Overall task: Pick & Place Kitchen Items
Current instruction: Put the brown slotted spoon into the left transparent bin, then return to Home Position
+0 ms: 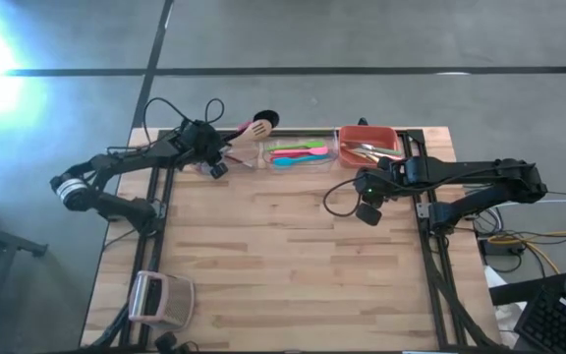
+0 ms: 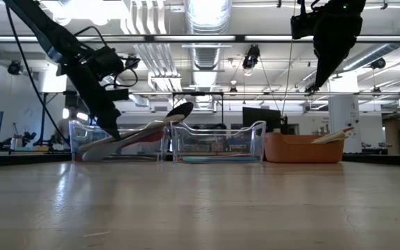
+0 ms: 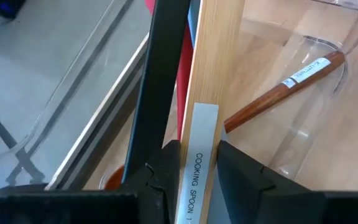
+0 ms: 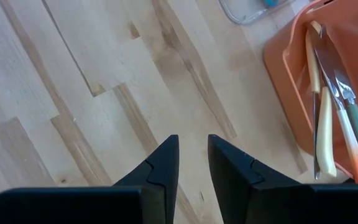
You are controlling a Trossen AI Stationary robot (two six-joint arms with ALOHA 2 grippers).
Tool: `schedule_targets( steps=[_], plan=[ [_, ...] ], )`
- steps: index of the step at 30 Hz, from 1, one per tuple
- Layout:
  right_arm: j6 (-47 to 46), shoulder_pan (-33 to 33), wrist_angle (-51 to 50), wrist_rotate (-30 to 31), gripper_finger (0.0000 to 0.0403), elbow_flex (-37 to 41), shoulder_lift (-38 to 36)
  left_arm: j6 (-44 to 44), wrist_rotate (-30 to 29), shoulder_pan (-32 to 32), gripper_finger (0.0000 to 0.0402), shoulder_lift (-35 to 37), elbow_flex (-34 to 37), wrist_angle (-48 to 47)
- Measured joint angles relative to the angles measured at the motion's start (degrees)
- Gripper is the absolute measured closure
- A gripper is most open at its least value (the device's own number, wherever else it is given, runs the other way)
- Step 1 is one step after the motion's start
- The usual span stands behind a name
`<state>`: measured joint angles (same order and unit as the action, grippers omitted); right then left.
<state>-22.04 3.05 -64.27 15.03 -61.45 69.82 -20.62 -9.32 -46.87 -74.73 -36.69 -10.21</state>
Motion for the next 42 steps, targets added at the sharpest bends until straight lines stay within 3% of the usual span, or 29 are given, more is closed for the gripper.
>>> schedule_targets(
  steps=[18,24,28,33,38,42],
  plan=[
    [0.0,0.0,0.2,0.0,0.0317,0.0,0.0,3.4,0.4,0.3,0.0243,11.0,0.3,-5.4],
    [0.1,-0.1,2.9,1.8,0.0331,0.0,0.0,10.3,13.8,1.7,0.0238,18.0,-1.6,-7.6],
    [1.8,-0.1,10.6,3.1,0.0339,0.0,-0.1,14.9,22.1,4.6,0.0244,23.0,-2.0,-5.2],
    [7.8,-0.6,26.4,1.5,0.0348,1.1,-0.1,19.5,21.8,13.2,0.0263,28.0,-1.2,-1.1],
    [13.7,-0.8,44.1,-10.4,0.0362,5.5,-0.1,21.1,12.1,29.2,0.0307,30.2,0.3,2.4],
    [14.3,-1.4,50.9,-18.0,0.0377,11.0,-2.2,18.0,2.8,45.7,0.0362,31.5,0.5,3.3]
  ],
)
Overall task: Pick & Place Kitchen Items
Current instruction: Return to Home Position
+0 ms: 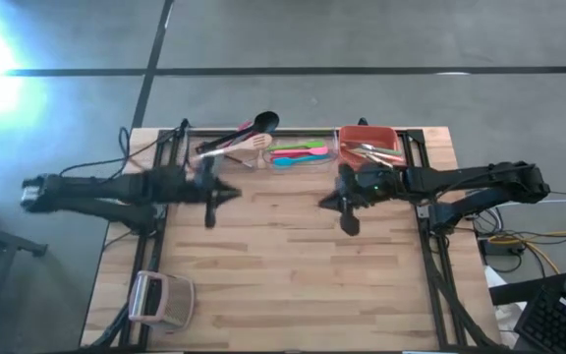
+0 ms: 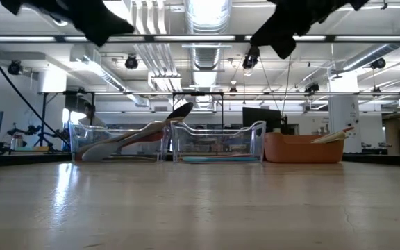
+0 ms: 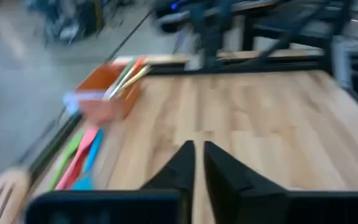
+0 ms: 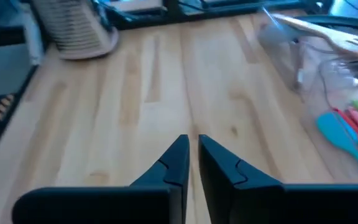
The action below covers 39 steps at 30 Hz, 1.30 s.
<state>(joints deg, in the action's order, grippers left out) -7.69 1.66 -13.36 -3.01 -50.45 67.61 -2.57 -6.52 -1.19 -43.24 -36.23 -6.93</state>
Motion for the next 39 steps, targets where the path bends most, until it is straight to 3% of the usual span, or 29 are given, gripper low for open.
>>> schedule_targets(
  steps=[2,5,9,14,23,26,30,39],
  plan=[
    [-0.5,-0.8,4.8,0.1,0.0385,4.6,-3.5,-1.7,-6.5,7.9,0.0389,1.7,0.1,0.0],
    [-2.0,-1.8,15.1,0.1,0.0393,13.9,-10.9,-1.5,-16.8,17.5,0.0394,5.3,1.8,0.4],
    [-3.1,-2.6,27.8,-0.9,0.0394,25.4,-21.4,-1.7,-21.2,24.7,0.0398,10.4,8.4,6.8],
    [-3.1,-2.7,32.4,-1.5,0.0394,34.4,-32.2,-3.5,-21.2,25.5,0.0398,17.0,18.2,16.1],
    [-1.9,-2.6,32.5,-1.4,0.0394,46.1,-45.6,-1.9,-17.3,24.5,0.0400,29.5,29.8,15.4],
    [-4.0,-2.5,32.5,1.4,0.0394,48.5,-48.6,-3.4,-16.2,24.5,0.0400,32.5,32.4,13.4],
    [-5.2,-2.5,30.4,4.4,0.0394,49.9,-50.8,-3.6,-18.1,24.5,0.0393,34.2,35.7,11.1],
    [-5.2,-2.5,28.4,4.6,0.0394,49.9,-49.4,-3.6,-18.6,24.5,0.0369,32.7,35.2,9.9]
  ],
)
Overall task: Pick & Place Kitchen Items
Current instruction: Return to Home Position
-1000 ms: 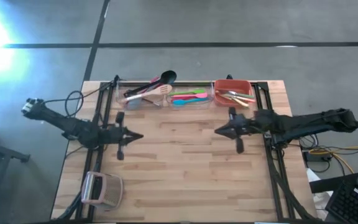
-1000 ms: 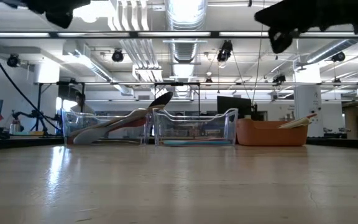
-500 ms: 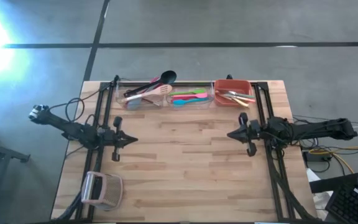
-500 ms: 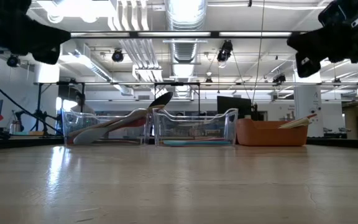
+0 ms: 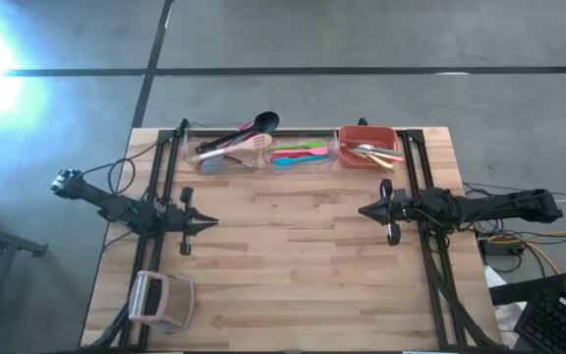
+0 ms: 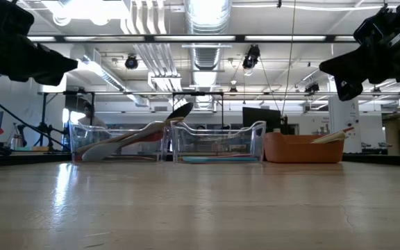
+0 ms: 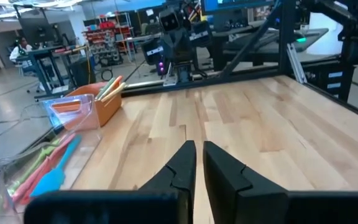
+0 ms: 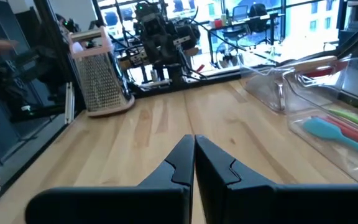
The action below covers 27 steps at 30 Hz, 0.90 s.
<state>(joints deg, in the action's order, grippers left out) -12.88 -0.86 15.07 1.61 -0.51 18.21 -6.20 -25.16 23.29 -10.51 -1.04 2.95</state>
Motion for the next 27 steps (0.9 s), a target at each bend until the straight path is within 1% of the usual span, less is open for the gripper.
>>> schedule_targets(
  steps=[6,13,17,20,22,25,27],
  plan=[
    [0.0,0.0,-0.3,0.0,0.0394,0.0,0.0,0.0,0.3,-0.3,0.0372,1.1,0.5,0.6],
    [0.0,0.0,-2.0,0.0,0.0394,0.0,-5.9,0.1,0.5,-3.7,0.0367,7.0,0.5,0.3],
    [0.0,0.0,-3.1,0.0,0.0394,0.0,-7.8,0.2,0.5,-8.7,0.0371,9.3,0.6,0.1],
    [0.0,0.1,-4.8,0.0,0.0394,0.0,-8.5,0.2,0.5,-14.2,0.0371,10.5,0.6,0.1],
    [0.0,0.5,-8.1,0.0,0.0394,0.0,-9.9,0.2,0.5,-18.3,0.0370,10.5,0.6,0.1],
    [0.0,2.6,-14.6,-0.4,0.0394,0.0,-14.1,0.2,0.4,-23.7,0.0367,10.5,0.6,0.0],
    [-0.1,4.9,-14.4,-1.7,0.0394,0.0,-17.7,0.2,0.4,-26.4,0.0367,10.5,0.7,0.0]
  ],
)
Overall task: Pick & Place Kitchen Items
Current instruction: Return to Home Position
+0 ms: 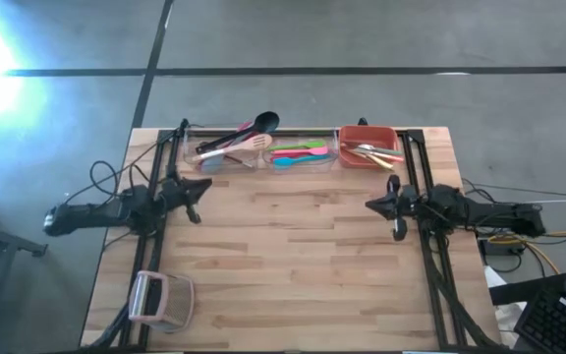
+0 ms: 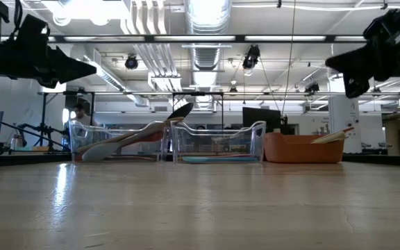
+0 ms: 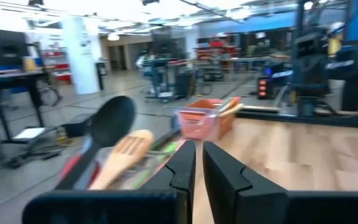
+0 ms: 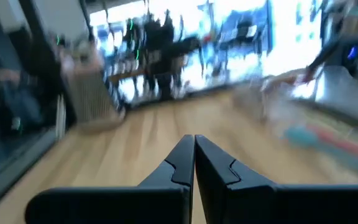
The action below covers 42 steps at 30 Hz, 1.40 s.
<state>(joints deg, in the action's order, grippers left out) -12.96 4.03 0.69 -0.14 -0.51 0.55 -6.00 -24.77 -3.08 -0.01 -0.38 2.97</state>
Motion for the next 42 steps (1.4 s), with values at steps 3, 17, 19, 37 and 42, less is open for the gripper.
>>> schedule_targets(
  steps=[3,17,19,37,42],
  plan=[
    [0.1,4.5,2.9,0.1,0.0394,-0.1,-0.5,0.0,0.1,-2.1,0.0369,0.0,0.0,0.0],
    [0.1,11.6,0.1,1.7,0.0394,0.0,-0.1,0.0,0.1,-2.3,0.0367,0.0,0.0,0.0],
    [0.1,11.6,-0.1,1.7,0.0394,0.0,0.2,0.0,0.1,-2.3,0.0369,-0.3,0.0,0.0],
    [0.1,11.6,0.1,1.7,0.0394,0.0,0.3,0.0,0.1,-2.3,0.0367,-1.0,0.0,0.4],
    [0.1,11.6,0.0,1.7,0.0394,0.0,0.3,0.0,0.1,-2.3,0.0370,-1.0,0.0,0.5]
  ],
)
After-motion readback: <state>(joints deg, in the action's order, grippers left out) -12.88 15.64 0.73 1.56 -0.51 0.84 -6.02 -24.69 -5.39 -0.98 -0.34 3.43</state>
